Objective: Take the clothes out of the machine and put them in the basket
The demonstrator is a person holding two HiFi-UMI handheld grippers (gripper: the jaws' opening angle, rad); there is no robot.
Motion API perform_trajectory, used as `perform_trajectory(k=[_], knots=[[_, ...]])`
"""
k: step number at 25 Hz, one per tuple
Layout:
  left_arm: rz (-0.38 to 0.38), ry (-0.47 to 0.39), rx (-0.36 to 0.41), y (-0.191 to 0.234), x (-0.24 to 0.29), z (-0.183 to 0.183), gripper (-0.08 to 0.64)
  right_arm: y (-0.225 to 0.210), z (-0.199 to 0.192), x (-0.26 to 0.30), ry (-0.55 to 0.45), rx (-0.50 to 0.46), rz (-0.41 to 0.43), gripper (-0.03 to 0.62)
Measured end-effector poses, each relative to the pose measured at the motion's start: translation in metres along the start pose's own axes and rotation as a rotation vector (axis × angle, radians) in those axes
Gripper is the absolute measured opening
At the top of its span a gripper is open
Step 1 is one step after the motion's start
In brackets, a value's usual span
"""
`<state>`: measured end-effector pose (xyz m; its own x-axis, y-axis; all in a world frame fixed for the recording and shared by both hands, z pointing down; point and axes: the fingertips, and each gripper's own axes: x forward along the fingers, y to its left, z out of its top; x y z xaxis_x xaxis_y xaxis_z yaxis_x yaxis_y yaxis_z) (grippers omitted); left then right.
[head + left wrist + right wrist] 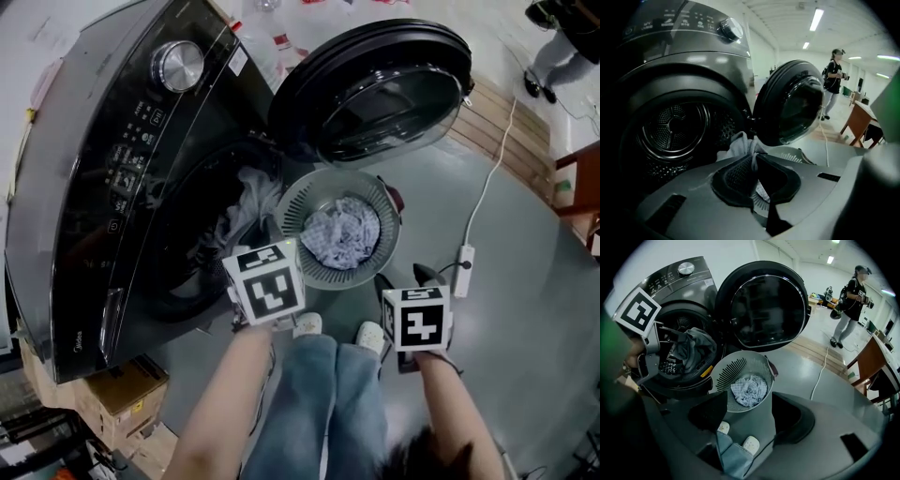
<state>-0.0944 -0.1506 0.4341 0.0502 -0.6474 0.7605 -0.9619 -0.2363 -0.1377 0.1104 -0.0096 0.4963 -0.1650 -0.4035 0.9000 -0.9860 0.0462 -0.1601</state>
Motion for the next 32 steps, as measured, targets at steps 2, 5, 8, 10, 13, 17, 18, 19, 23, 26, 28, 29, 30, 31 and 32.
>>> perform_trajectory(k=[2,5,8,10,13,17,18,19,23,26,28,29,30,31,32], knots=[[-0.045,-0.005,0.012,-0.019,-0.003,0.003,0.028,-0.006,0.001,-0.003,-0.003,0.005,-0.007,0.296],[-0.115,-0.017,0.017,-0.042,-0.006,0.008,0.028,-0.015,0.003,-0.006,-0.014,0.028,-0.018,0.296],[-0.208,-0.021,0.002,-0.064,-0.009,0.012,0.028,-0.023,0.003,-0.007,-0.017,0.041,-0.027,0.296],[-0.281,-0.022,0.003,-0.081,-0.012,0.012,0.028,-0.028,0.001,-0.007,-0.014,0.050,-0.034,0.295],[-0.379,-0.025,0.021,-0.105,-0.016,0.012,0.028,-0.031,0.000,-0.007,-0.013,0.068,-0.038,0.295],[-0.493,-0.039,0.046,-0.137,-0.023,0.011,0.028,-0.035,-0.003,-0.005,-0.003,0.084,-0.045,0.293],[-0.507,-0.041,0.058,-0.142,-0.023,0.011,0.028,-0.036,-0.004,-0.005,0.000,0.088,-0.047,0.293],[-0.512,-0.041,0.068,-0.146,-0.022,0.010,0.028,-0.036,-0.005,-0.005,0.001,0.091,-0.049,0.293],[-0.517,-0.010,0.072,-0.150,-0.013,0.007,0.028,-0.039,-0.007,-0.003,0.008,0.091,-0.054,0.291],[-0.530,0.032,0.096,-0.154,-0.004,-0.002,0.028,-0.042,-0.008,0.001,0.011,0.097,-0.059,0.290],[-0.534,0.055,0.126,-0.158,0.004,-0.010,0.028,-0.042,-0.010,0.005,0.014,0.105,-0.057,0.290],[-0.533,0.064,0.135,-0.159,0.008,-0.015,0.028,-0.042,-0.011,0.008,0.016,0.109,-0.056,0.290],[-0.527,0.070,0.138,-0.160,0.013,-0.020,0.028,-0.041,-0.012,0.011,0.019,0.111,-0.055,0.290],[-0.513,0.076,0.141,-0.158,0.019,-0.025,0.028,-0.040,-0.014,0.016,0.024,0.110,-0.052,0.288],[-0.492,0.082,0.147,-0.156,0.026,-0.030,0.028,-0.039,-0.015,0.020,0.030,0.108,-0.049,0.288]])
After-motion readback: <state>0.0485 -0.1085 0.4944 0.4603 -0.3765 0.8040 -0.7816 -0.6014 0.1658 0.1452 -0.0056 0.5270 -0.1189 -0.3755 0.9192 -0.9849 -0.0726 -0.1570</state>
